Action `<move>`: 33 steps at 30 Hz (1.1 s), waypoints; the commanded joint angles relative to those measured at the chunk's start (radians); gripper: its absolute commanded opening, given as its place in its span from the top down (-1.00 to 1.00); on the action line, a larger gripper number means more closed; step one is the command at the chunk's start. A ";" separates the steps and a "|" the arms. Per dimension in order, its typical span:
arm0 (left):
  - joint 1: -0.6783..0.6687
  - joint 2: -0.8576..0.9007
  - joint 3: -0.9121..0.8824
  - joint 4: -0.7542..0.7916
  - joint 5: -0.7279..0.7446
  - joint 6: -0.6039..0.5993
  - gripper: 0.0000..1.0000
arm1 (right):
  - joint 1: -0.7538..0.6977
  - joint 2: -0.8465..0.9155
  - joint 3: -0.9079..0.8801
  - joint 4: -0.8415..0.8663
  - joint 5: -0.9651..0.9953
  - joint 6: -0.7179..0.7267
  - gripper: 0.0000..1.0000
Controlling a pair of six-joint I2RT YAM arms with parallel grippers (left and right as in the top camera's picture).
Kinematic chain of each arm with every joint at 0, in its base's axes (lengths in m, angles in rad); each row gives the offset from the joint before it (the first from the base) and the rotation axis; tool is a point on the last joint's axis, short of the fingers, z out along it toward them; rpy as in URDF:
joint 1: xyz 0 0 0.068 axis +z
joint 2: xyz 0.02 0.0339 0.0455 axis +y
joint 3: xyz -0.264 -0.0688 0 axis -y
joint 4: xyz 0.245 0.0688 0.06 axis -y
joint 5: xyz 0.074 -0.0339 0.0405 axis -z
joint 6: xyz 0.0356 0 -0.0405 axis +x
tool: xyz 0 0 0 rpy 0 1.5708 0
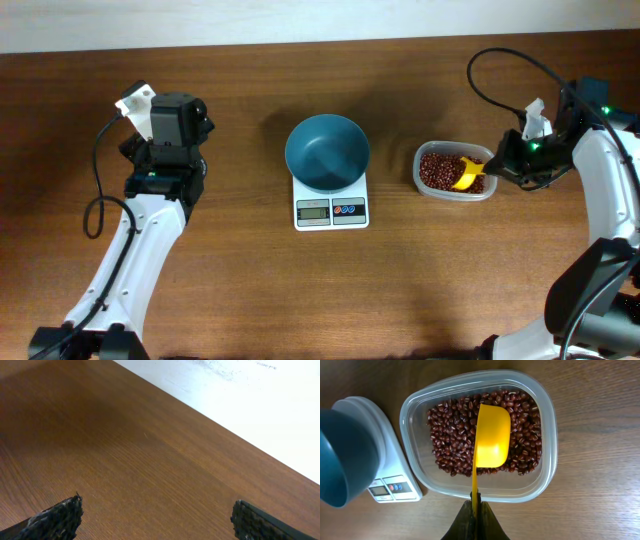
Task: Scoop item into bowl and weigh 50g on scale
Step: 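Drag the yellow scoop through the beans with the right gripper to fill it, then lift the filled scoop and carry it left over the teal bowl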
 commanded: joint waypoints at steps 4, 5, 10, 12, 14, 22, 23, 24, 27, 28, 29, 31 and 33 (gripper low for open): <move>0.003 0.013 0.012 -0.001 0.003 -0.013 -0.98 | -0.003 0.019 -0.008 -0.006 -0.088 -0.024 0.92; 0.003 0.013 0.012 -0.001 0.003 -0.013 -0.98 | -0.003 0.019 -0.008 -0.006 -0.088 -0.024 0.92; 0.003 0.013 0.012 -0.001 0.003 -0.013 -0.98 | -0.014 0.019 -0.008 -0.025 -0.088 -0.043 0.92; 0.003 0.013 0.012 -0.001 0.003 -0.013 -0.98 | -0.034 0.019 -0.008 -0.035 -0.092 -0.044 0.92; 0.003 0.013 0.012 -0.001 0.003 -0.013 -0.98 | -0.076 0.019 -0.008 -0.039 -0.172 -0.084 0.92; 0.003 0.013 0.012 -0.001 0.003 -0.013 -0.98 | -0.134 0.019 -0.008 -0.064 -0.238 -0.164 0.92; 0.003 0.013 0.012 -0.001 0.003 -0.013 -0.98 | -0.134 0.019 -0.008 -0.065 -0.238 -0.167 0.92; 0.003 0.013 0.012 -0.001 0.003 -0.013 -0.98 | -0.134 0.019 -0.008 -0.065 -0.242 -0.180 0.92; 0.003 0.013 0.012 -0.001 0.003 -0.013 -0.98 | -0.138 0.019 -0.008 -0.066 -0.253 -0.200 0.92; 0.003 0.013 0.012 -0.001 0.003 -0.013 -0.98 | -0.142 0.019 -0.008 -0.067 -0.268 -0.209 0.92; 0.003 0.013 0.012 -0.001 0.003 -0.013 -0.99 | -0.147 0.019 -0.008 -0.069 -0.288 -0.217 0.92; 0.003 0.013 0.012 -0.001 0.003 -0.013 -0.98 | -0.160 0.019 -0.008 -0.076 -0.331 -0.245 0.92; 0.003 0.013 0.012 -0.001 0.003 -0.013 -0.98 | -0.173 0.019 -0.008 -0.089 -0.346 -0.262 0.92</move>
